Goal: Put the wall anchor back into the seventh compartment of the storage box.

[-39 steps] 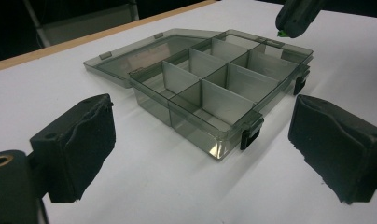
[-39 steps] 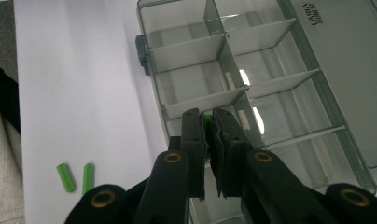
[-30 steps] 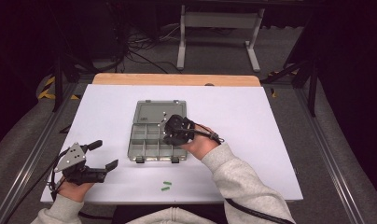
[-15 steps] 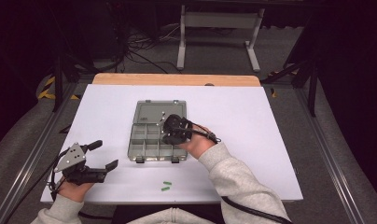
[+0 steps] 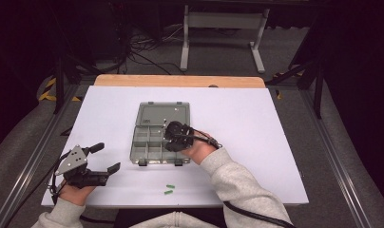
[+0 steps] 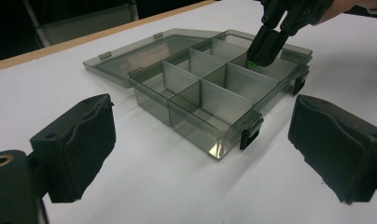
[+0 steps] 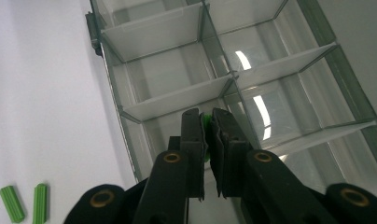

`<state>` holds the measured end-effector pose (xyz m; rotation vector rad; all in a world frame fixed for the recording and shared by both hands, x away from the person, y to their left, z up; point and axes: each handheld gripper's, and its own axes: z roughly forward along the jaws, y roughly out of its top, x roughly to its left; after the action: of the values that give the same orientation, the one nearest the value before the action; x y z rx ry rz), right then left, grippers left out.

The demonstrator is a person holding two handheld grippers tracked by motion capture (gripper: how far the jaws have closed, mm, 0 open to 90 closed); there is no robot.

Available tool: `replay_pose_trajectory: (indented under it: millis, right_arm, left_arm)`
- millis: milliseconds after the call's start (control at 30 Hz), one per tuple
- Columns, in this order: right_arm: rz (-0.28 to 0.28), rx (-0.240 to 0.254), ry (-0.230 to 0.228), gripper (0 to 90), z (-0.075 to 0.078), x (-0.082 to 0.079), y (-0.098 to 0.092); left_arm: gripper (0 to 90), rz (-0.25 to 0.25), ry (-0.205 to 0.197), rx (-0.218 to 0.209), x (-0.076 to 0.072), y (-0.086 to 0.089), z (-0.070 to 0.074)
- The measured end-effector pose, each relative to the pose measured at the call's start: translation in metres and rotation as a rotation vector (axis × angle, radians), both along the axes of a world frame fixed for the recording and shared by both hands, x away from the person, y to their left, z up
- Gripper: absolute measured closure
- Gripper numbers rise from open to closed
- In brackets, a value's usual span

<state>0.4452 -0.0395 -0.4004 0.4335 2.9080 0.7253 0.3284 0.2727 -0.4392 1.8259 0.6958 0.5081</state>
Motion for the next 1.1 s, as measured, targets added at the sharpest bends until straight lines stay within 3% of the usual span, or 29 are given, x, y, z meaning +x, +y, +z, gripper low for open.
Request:
replay_pose_trajectory:
  millis: [333,500,767,1100]
  right_arm:
    - [-0.003,-0.012,0.021,82.8,-0.006,-0.001,0.003]
    - [0.018,0.014,0.011,71.5,-0.001,-0.001,0.002]
    - [0.037,0.085,-0.027,50.6,0.021,-0.011,-0.005]
    - [0.072,0.118,-0.029,36.3,0.033,-0.033,-0.012]
  left_arm:
    - [8.1,0.000,-0.001,0.002,0.000,0.000,0.000]
    - [8.1,0.001,-0.002,0.003,0.000,0.000,0.000]
    - [8.1,0.002,-0.003,0.005,0.000,0.000,0.000]
    - [8.1,0.002,-0.001,0.009,0.000,0.000,0.000]
